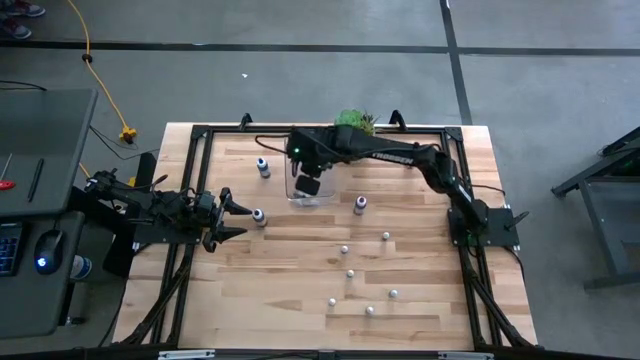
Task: Pick & Place food coloring
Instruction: Put the small red food coloring bottle into the transparent bin
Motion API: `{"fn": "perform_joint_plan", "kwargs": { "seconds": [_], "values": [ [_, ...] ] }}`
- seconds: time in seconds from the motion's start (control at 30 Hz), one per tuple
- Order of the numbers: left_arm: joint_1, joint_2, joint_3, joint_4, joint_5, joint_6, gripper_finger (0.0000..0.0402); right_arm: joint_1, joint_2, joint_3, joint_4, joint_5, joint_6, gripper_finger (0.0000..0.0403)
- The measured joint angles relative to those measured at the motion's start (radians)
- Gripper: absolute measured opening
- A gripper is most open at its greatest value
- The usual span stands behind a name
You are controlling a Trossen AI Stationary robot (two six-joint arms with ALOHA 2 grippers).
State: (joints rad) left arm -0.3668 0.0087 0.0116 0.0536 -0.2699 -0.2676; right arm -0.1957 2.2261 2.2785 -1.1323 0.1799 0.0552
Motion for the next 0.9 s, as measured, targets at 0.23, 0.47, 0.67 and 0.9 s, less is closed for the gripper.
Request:
{"fn": "perform_joint_plan", "kwargs": {
  "seconds": [0.23, 0.47, 0.67, 0.9],
  "values": [
    [0.0, 0.0, 0.0, 0.0, 0.0, 0.0, 0.0271, -0.024, 0.003, -0.164, 0.104, -0.078, 0.005, 0.005],
    [0.0, 0.0, 0.0, 0.0, 0.0, 0.0, 0.0271, -0.035, 0.004, -0.29, 0.184, -0.115, 0.073, 0.0057],
    [0.0, 0.0, 0.0, 0.0, 0.0, 0.0, 0.0271, -0.033, 0.003, -0.333, 0.248, -0.141, 0.147, 0.0051],
    [0.0, 0.0, 0.0, 0.0, 0.0, 0.0, 0.0271, -0.027, 0.003, -0.332, 0.265, -0.145, 0.265, 0.0059]
  ]
}}
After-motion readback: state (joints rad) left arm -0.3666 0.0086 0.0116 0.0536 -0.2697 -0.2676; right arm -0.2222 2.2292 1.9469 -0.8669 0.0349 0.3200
